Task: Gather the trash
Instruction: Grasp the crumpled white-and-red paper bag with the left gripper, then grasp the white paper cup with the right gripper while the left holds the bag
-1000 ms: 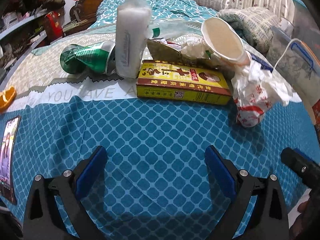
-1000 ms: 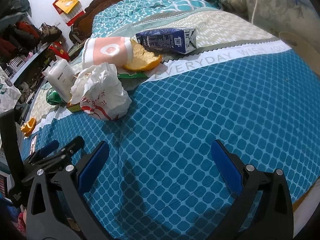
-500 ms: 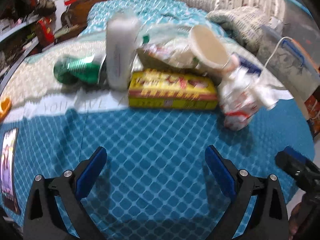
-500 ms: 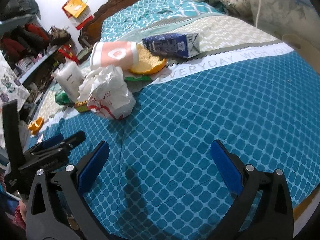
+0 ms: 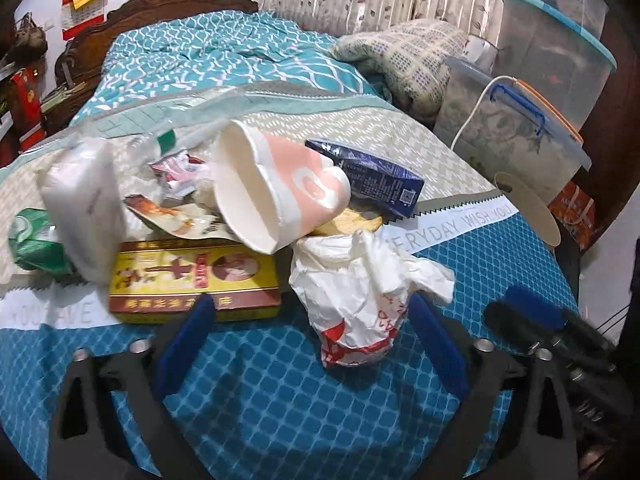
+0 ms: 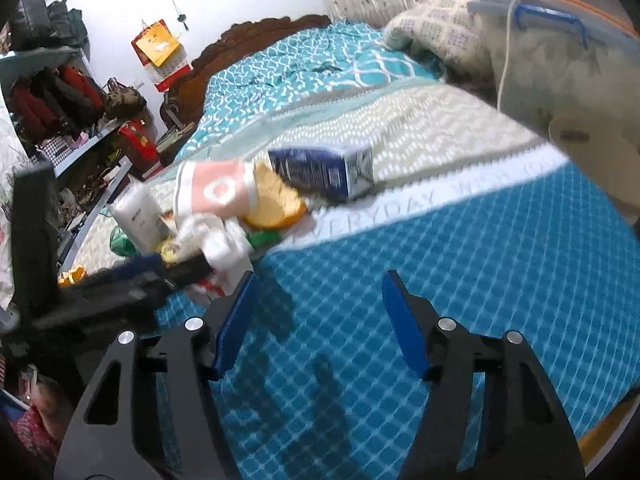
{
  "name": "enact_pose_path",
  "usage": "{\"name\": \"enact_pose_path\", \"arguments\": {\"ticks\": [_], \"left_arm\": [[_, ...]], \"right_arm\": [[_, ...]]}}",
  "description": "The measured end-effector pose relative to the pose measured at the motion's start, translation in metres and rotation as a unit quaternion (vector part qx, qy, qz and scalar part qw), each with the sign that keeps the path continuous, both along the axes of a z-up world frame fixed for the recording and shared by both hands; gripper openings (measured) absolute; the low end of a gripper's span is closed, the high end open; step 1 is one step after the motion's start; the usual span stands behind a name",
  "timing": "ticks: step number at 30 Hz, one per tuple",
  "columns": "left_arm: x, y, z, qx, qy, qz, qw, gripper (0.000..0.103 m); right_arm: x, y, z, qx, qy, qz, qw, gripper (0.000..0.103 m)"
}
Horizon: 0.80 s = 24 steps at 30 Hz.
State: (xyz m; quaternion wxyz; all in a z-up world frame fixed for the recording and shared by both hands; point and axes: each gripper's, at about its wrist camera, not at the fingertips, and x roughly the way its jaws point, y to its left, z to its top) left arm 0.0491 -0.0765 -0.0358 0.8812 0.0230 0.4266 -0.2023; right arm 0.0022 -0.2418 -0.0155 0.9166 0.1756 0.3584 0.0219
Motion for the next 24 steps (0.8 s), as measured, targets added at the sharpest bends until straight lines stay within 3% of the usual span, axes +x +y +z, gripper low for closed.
{"name": "enact_pose_path", "arguments": {"ticks": [1,3,9,14,21,22,23,24], "left_arm": [[0.0,0.002,-0.001,-0.006,0.005,-0.004,1.0,0.066],[-0.003,0.008,0.0,-0.021,0.007,-0.011,0.9997,0.035],[-0.019,0.05,0.011,-0.064,0.001,-0.01,0.9979,0.029],[-0.044,0.093,0.018,-0.082,-0.024,0.012,0.9963,0.029],[-0.045,0.134,0.024,-0.112,-0.02,0.065,0.9913,0.029],[-0.043,0.134,0.026,-0.113,-0.021,0.064,0.9913,0.029],[-0.043,0.132,0.028,-0.113,-0.024,0.061,0.9914,0.029],[-0.043,0.131,0.029,-0.112,-0.026,0.058,0.9917,0.029]], "right_arm": [[0.004,0.0,0.005,0.0,-0.005,0.006,1.0,0.065],[0.011,0.001,0.01,0.005,-0.011,0.014,1.0,0.067],[0.043,0.023,0.028,0.021,-0.022,0.058,0.998,0.07],[0.072,0.061,0.033,0.002,-0.018,0.098,0.995,0.089],[0.117,0.106,0.022,-0.046,-0.001,0.12,0.992,0.09],[0.122,0.113,0.02,-0.078,-0.003,0.12,0.99,0.083],[0.126,0.114,0.018,-0.097,-0.001,0.118,0.988,0.056],[0.129,0.112,0.015,-0.1,0.009,0.118,0.988,0.04]]}}
